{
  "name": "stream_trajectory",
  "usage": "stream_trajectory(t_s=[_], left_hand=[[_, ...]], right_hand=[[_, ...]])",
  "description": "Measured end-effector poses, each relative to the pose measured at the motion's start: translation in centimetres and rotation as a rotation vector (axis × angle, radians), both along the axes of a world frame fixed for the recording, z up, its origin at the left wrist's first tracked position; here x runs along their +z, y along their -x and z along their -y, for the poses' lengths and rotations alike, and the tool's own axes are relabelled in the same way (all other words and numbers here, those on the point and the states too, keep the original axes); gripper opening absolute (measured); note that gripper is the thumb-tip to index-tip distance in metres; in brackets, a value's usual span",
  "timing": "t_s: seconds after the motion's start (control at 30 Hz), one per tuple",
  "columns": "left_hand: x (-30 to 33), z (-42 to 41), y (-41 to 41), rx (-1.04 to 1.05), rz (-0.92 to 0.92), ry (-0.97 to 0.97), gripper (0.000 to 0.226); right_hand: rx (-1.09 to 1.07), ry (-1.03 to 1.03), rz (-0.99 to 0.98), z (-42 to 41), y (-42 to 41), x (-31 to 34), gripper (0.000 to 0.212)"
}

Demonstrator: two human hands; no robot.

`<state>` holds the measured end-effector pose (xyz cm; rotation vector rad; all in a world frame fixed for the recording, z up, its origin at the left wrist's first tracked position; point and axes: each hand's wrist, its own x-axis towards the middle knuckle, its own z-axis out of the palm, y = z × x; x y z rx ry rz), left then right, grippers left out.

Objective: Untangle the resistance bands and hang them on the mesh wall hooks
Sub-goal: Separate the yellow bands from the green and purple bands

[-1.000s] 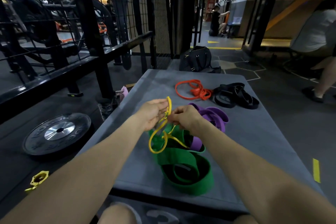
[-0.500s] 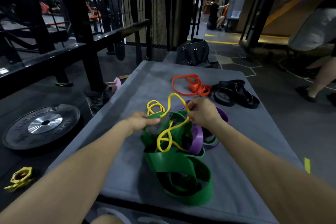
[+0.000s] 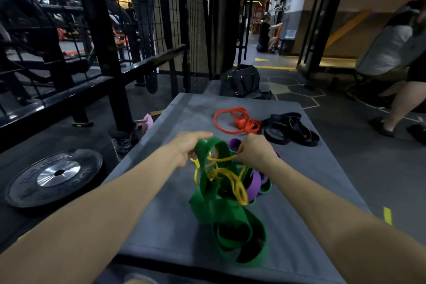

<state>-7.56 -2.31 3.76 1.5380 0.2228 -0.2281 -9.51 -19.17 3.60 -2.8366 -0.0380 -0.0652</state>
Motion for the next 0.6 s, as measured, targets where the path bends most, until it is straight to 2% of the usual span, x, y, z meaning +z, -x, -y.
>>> stream_trajectory(t_s=[0.07, 0.1, 0.17, 0.23, 0.3, 0.33, 0.43, 0.5, 0.57, 0.6], left_hand=[[0.5, 0.9, 0.6, -0.062, 0.054, -0.054, 0.02], [0.6, 1.1, 0.9, -0.095, 0.081, -0.08, 0.023], [0.7, 0.9, 1.2, -0.165, 0.108, -0.118, 0.03], [0.2, 0.3, 1.4, -0.247, 0.124, -0.119, 0.036], [-0.5, -0.2, 1.5, -0.342, 0.128, -0.124, 0.037], [-0.8, -0.3, 1.5, -0.363, 0.13, -0.134, 0.035], [-0.8, -0.5, 1.2, -0.277, 0.162, -0.183, 0.031], [-0.5, -0.5, 1.4, -0.238, 0.148, -0.131, 0.025], [-0.5, 0.0, 1.9, -0.244, 0.114, -0.073, 0.011], [-0.7, 0.3, 2.0, -0.232, 0.094, -0.051, 0.012]], right_hand=[[0.008, -0.109, -0.001, -0.6, 0.3, 0.6, 0.017], [-0.009, -0.215, 0.0, -0.9, 0.4, 0.7, 0.023], [-0.068, -0.526, -0.034, -1.0, 0.4, 0.7, 0.034], [-0.103, -0.822, -0.077, -1.1, 0.8, 0.7, 0.03], [-0.079, -0.903, -0.104, -1.1, 1.3, 0.9, 0.022], [-0.064, -0.918, -0.106, -1.2, 1.4, 1.1, 0.025], [-0.084, -1.076, -0.133, -1.5, 1.3, 1.5, 0.022], [-0.104, -1.215, -0.175, -1.8, 1.4, 1.7, 0.015], [-0.146, -1.313, -0.192, -1.9, 1.4, 1.7, 0.022], [-0.163, -1.329, -0.198, -1.8, 1.5, 1.7, 0.026]])
